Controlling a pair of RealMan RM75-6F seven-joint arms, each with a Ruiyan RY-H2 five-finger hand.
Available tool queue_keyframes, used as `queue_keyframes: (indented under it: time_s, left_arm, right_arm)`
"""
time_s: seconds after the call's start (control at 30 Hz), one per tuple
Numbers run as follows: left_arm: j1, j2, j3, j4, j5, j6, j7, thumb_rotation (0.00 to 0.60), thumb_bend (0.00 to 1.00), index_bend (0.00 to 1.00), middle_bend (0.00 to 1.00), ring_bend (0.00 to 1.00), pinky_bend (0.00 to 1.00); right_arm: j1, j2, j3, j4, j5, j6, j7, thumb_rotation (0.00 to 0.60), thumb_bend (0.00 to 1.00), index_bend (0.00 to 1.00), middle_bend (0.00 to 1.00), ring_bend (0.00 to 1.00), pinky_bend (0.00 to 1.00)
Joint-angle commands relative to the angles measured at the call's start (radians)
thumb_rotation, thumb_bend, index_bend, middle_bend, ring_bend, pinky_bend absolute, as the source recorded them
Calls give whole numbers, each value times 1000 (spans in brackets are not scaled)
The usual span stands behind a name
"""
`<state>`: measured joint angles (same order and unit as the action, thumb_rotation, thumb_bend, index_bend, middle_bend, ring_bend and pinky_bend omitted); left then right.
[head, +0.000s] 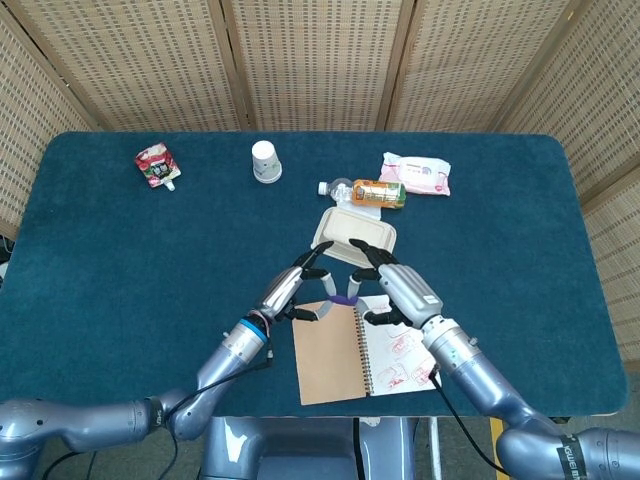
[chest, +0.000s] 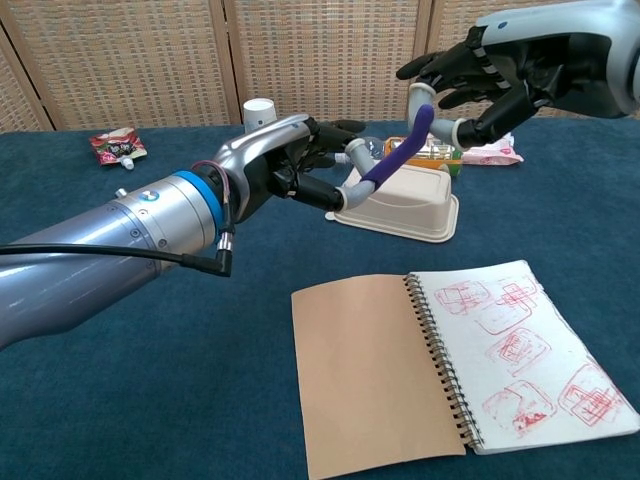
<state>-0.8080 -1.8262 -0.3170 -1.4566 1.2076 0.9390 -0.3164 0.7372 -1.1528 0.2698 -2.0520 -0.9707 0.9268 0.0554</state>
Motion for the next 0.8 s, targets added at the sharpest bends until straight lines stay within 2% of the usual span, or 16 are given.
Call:
queue_keyframes:
  time_s: [0.03, 0.4, 0.67, 0.8]
  left_arm:
    - [1, 3, -1, 3, 0, 0, -3, 600, 515, 703, 0, 0, 0]
    - [18, 49, -7, 31, 3, 6, -16, 600, 516, 715, 0, 0, 0]
    - [64, 179, -14, 67, 21, 26, -43, 600, 520, 720, 0, 0, 0]
    - [123, 317, -16, 110, 38, 57, -83, 600, 520, 721, 0, 0, 0]
  right_arm:
    - [-4, 0, 0, 5, -6, 2, 6, 600, 752, 786, 17, 0, 0]
    - [-22, 20, 4, 26, -18, 13, 27, 600, 753, 798, 21, 0, 0]
    - [-51, 71, 0, 58, -40, 31, 29, 600, 753, 798, 21, 0, 0]
    - [-81, 108, -17, 100, -65, 44, 28, 600, 753, 799, 21, 0, 0]
